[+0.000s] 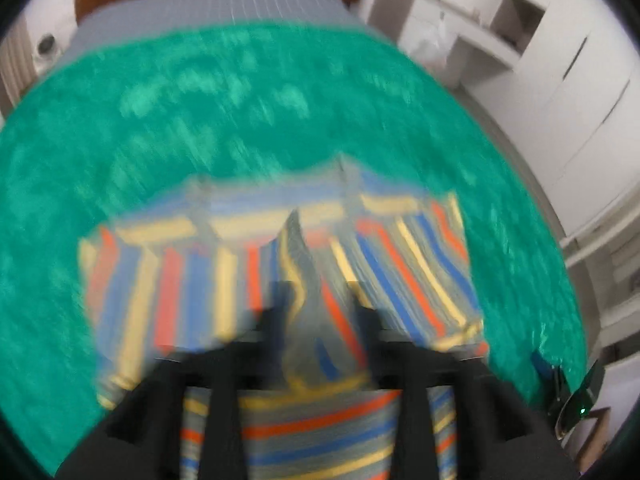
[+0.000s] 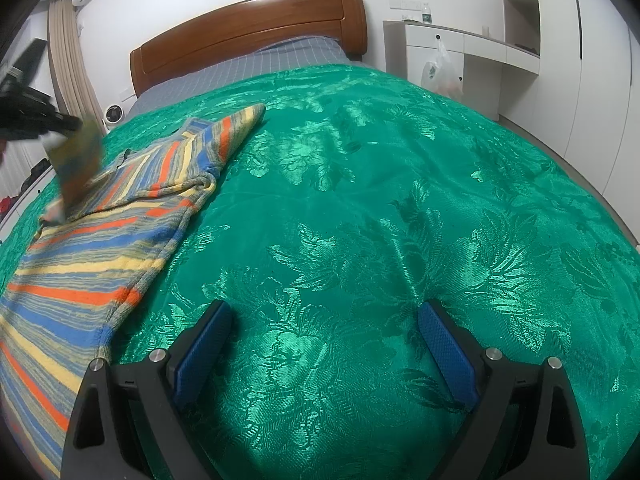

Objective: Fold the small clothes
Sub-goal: 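Grasp the other sleeve cuff with the left gripper and fold it across the body, then open the left gripper and release the folded sleeve onto the sweater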

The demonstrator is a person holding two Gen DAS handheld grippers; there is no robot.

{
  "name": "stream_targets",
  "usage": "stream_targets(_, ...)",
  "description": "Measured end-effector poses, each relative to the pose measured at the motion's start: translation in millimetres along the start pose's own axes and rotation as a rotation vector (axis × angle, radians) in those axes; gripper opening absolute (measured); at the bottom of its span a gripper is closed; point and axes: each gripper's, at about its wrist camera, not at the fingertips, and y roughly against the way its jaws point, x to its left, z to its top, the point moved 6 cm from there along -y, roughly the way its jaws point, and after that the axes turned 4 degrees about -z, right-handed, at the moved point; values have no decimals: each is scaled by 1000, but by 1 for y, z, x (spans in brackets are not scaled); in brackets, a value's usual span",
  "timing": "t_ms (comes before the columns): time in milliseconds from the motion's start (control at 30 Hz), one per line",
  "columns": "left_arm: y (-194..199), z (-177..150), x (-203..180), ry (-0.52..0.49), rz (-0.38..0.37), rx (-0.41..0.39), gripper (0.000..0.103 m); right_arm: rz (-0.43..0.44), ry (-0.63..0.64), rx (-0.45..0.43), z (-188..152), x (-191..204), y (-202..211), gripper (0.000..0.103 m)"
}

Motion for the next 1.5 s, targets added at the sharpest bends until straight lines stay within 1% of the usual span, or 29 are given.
stream_targets(33, -3, -9, -5, -9, -13, 6, 65, 1, 0, 0, 0, 0, 0, 94)
stream_targets(100, 8, -26, -7, -39, -41, -21, 65, 3, -1, -1, 0, 0, 1, 94)
stream_targets(133, 20, -35, 1, -47, -41, -38, 66, 3, -1, -1, 1, 1, 1, 94)
stream_targets(167, 27, -40, 11, -48, -31, -56, 70, 2, 0, -1, 0, 1, 1, 94)
stream_targets(200, 36, -45, 24, -47, -15, -77, 72, 2, 0, -2, 1, 0, 1, 94)
stream_targets(267, 57, -55, 63, -39, 59, -131, 81, 3, -1, -2, 1, 1, 1, 94)
stream_targets(333, 72, -70, 105, -44, 148, -160, 83, 3, 0, -2, 0, 1, 1, 94)
stream_targets(367, 76, -76, 119, -52, 169, -154, 83, 3, 0, -2, 0, 1, 1, 94)
stream_targets(433, 72, -95, 144, -75, 168, -103, 81, 1, 1, -1, 0, 0, 1, 94)
stream_targets(500, 63, -108, 153, -103, 168, -74, 79, 1, 1, -1, 0, 1, 1, 94)
stream_targets(533, 56, -113, 154, -116, 172, -67, 75, 1, 1, -1, 0, 0, 1, 94)
stream_targets(567, 49, -114, 156, -118, 180, -65, 68, -1, 2, 0, 0, 1, 1, 94)
stream_targets(600, 41, -112, 158, -113, 197, -69, 65, -2, 4, 1, 1, 1, 1, 94)
stream_targets(700, 31, -97, 166, -74, 267, -129, 47, -4, 6, 2, 1, 2, 1, 94)
stream_targets(733, 29, -94, 170, -62, 307, -163, 18, -6, 6, 3, 1, 1, 1, 94)
stream_targets(767, 26, -94, 175, -41, 336, -175, 5, -6, 7, 3, 1, 2, 1, 94)
stream_targets(800, 23, -98, 179, -6, 325, -181, 5, -7, 8, 4, 1, 2, 1, 94)
stream_targets(833, 24, -105, 182, 21, 320, -209, 4, -8, 9, 4, 1, 2, 0, 94)
stream_targets(867, 24, -111, 182, 16, 333, -223, 4, -9, 10, 4, 1, 3, 0, 94)
stream_targets(933, 22, -121, 184, 17, 330, -226, 4, -10, 11, 4, 1, 3, 0, 94)
stream_targets(1100, 23, -121, 188, 46, 313, -225, 4, -10, 11, 3, 1, 3, -1, 94)
stream_targets(1200, 24, -121, 189, 68, 309, -218, 11, -10, 11, 3, 1, 3, -1, 94)
stream_targets(1233, 27, -124, 189, 85, 299, -217, 16, -9, 11, 3, 1, 2, -1, 94)
stream_targets(1267, 33, -127, 190, 98, 299, -218, 26, -9, 11, 3, 1, 3, -1, 94)
stream_targets(1300, 38, -131, 190, 107, 302, -223, 33, -9, 11, 3, 1, 3, -1, 94)
stream_targets(1333, 49, -138, 190, 118, 318, -238, 51, -9, 10, 3, 1, 3, -1, 94)
stream_targets(1367, 59, -145, 191, 126, 327, -257, 64, -9, 11, 3, 1, 3, -1, 94)
stream_targets(1433, 82, -166, 194, 149, 322, -300, 72, -10, 11, 3, 1, 3, -1, 94)
stream_targets(1500, 97, -187, 200, 184, 312, -312, 77, -10, 11, 3, 1, 3, -1, 94)
